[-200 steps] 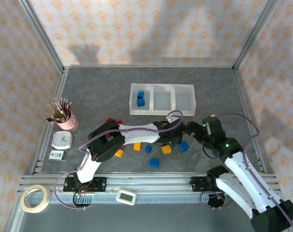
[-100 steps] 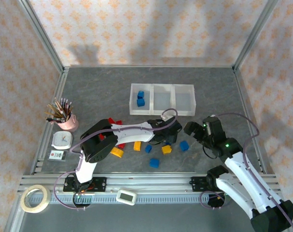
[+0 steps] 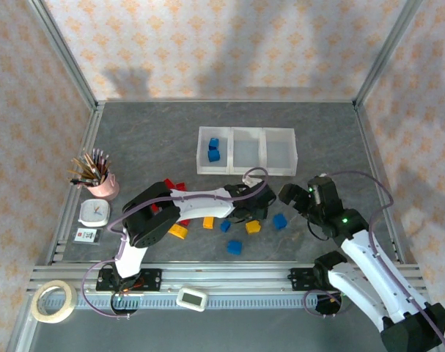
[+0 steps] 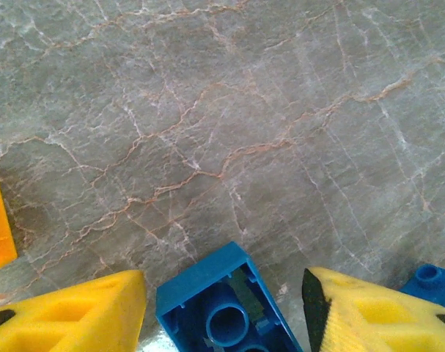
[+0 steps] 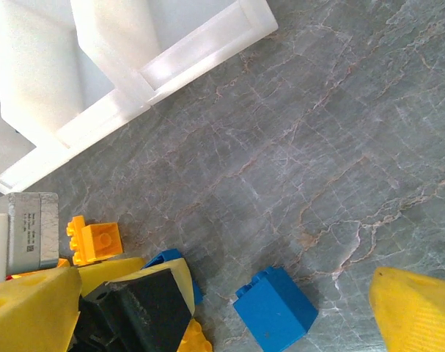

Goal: Sort the legos into containers by color
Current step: Pick up the lego from the center of the table, then place the lego in the container.

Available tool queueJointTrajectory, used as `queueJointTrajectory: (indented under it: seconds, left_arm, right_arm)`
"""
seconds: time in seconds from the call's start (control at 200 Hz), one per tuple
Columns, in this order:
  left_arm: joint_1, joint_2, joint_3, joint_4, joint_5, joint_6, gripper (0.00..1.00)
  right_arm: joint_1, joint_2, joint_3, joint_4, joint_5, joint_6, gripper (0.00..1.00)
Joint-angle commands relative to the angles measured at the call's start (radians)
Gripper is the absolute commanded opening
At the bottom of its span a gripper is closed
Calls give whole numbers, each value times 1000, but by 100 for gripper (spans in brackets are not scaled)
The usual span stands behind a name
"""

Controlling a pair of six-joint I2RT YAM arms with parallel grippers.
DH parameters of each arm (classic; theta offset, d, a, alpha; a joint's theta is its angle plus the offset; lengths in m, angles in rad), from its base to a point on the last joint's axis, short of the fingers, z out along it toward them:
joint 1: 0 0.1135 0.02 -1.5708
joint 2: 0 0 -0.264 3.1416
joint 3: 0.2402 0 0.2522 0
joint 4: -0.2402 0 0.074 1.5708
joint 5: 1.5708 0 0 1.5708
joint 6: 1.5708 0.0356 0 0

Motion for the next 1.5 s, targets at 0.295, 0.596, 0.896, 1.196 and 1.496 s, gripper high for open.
queueJointTrajectory:
  seconds: [0.295,0.596,0.896,1.196,1.496]
  left_arm:
    - [-6,29,11,11,-27,-15,42]
    - [5,-24,3,33,-38,-16,34]
    - [38,-170,-40,62,-56,-2,32]
    - [171,-277,-38,16,-165,100,33]
    - [377,-211,68,57,-244,285,33]
  right_arm:
    - [-5,2,-23,40,-17,2,100]
    - [-7,4,-9,57,-34,-5,100]
    - [-6,16,45,74,-76,-45,100]
    - [-6,101,88,249,-174,-63,100]
    - [-6,270,104,462,-277,-118,100]
